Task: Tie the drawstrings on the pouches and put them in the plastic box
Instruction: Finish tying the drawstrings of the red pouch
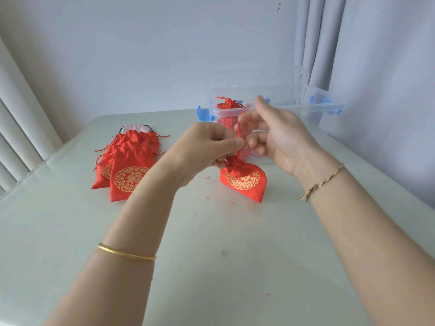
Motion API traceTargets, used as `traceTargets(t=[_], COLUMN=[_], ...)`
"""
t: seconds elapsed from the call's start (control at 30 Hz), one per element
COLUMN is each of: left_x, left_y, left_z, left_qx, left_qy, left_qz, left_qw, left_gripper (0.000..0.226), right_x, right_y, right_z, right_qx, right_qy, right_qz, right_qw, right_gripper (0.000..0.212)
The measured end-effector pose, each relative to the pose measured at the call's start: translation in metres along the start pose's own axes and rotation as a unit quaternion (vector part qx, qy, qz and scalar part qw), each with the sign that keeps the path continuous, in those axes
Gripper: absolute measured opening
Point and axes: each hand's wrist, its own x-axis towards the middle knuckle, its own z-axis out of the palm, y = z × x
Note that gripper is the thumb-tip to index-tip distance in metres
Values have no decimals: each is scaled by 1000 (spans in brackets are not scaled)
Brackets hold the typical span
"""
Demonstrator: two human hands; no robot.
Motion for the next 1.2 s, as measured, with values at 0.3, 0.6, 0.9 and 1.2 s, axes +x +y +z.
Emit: traceTargets(t=[0.3,0.6,0.9,1.2], left_x=[3,5,3,2], left_y=[-1,-2,0,8], left_z=[-1,-3,-5,0], left_qx=[-108,-157,-160,5], left_qy=[28,108,126,233], left_qz=[-19,-46,-56,41], left_qw=[994,981,977,972], left_gripper=[8,16,10,24], right_x=[-1,-1,-2,-3], right_y=[5,16,24,23], right_z=[3,10,14,18], right_qx=[-63,-272,-429,-277], right_qy=[4,-33,16,41], right_qz=[6,-170,-334,-192], right_qw=[998,946,839,940], right_gripper=[16,23,4,12])
